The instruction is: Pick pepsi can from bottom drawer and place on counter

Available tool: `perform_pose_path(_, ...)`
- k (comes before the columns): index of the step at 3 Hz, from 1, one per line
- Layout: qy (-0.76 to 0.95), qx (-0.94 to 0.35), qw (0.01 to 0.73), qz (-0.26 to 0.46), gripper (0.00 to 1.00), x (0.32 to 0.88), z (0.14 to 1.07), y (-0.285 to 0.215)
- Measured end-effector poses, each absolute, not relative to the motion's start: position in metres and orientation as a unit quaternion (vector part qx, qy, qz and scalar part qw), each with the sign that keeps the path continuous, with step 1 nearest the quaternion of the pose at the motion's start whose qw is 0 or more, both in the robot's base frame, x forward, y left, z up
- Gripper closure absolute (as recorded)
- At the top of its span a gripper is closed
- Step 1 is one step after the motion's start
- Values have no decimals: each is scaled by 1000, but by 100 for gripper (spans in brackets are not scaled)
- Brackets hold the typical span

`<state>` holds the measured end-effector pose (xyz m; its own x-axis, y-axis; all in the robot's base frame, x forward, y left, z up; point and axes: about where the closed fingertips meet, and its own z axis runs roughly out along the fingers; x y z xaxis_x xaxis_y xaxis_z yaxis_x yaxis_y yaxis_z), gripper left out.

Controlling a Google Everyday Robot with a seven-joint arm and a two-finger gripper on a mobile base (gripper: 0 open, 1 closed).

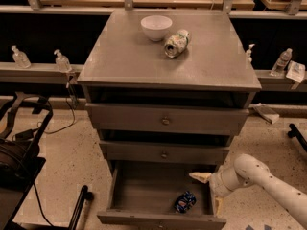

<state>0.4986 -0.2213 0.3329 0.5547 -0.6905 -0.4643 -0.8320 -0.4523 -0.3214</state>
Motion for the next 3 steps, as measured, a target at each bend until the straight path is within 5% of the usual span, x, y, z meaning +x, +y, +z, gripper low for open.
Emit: perform_pose_path(3,382,-890,232,85,0,512,291,-198)
